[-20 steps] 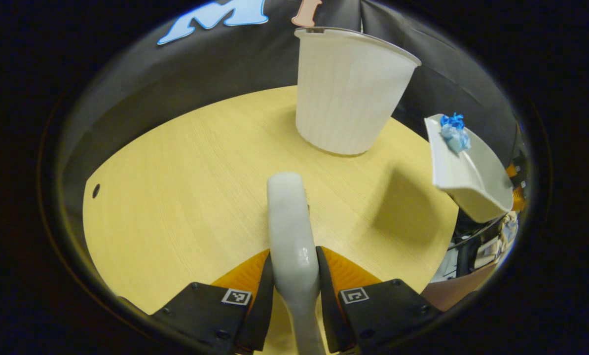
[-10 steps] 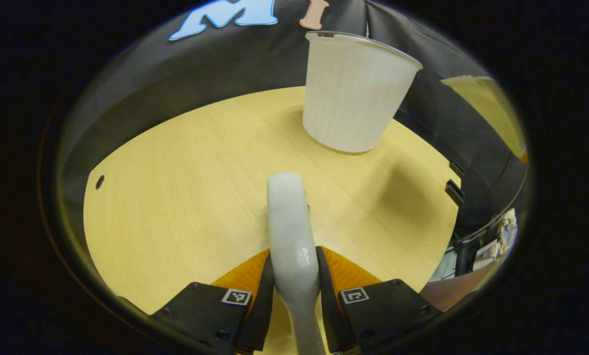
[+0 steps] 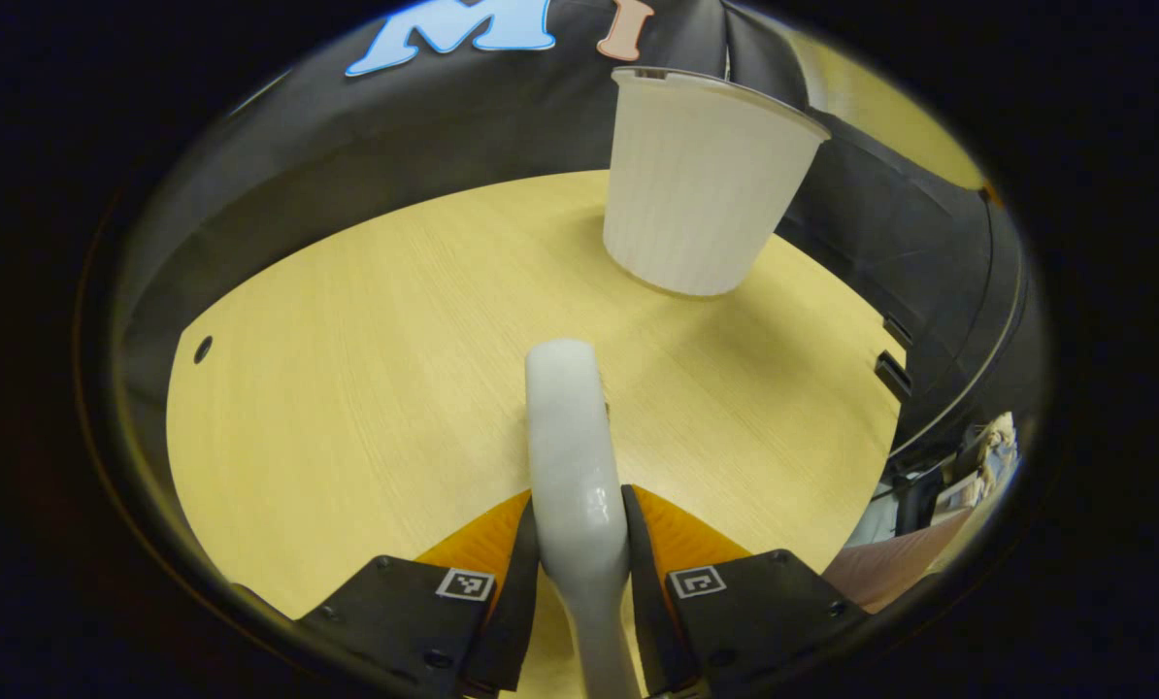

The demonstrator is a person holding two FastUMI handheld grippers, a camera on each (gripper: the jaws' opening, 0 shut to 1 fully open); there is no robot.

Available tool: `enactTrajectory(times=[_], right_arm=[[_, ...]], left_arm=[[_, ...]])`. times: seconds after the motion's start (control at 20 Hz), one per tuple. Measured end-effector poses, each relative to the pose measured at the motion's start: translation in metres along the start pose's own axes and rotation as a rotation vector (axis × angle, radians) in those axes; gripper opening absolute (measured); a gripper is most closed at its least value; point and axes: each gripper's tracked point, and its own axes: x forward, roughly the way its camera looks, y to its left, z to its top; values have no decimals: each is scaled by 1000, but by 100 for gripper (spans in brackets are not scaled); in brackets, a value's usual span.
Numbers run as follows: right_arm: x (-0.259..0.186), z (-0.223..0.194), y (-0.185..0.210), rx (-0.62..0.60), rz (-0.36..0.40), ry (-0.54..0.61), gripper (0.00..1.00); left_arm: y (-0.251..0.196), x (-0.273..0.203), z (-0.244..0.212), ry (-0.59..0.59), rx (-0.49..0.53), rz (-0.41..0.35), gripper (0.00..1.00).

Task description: Pick up the small broom and dustpan from the desktop, sweep the trash into the dustpan with the broom, and then empty the trash into the garbage bin.

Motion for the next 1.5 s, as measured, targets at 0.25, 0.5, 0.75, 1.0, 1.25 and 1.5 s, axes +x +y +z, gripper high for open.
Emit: enactTrajectory(times=[0.25,0.5,0.75,1.0,1.25,1.5], right_arm=[[17,42,9,150,150,68,29],[38,85,13,336,298,54,29],[38,122,29,666,593,-26,29],[34,129,34,817,725,-125,29],[36,129,38,868,781,-152,29],[38,128,45,815,797,-162,29]], left_arm=[[-5,0,-3,6,-6,-3,51],[-8,2,-5,11,-24,-5,51],[-11,4,-5,16,-59,5,49],[-13,2,-4,17,-70,16,53],[-15,-2,-6,11,-87,27,50],[-14,-9,-10,-7,-109,46,49]])
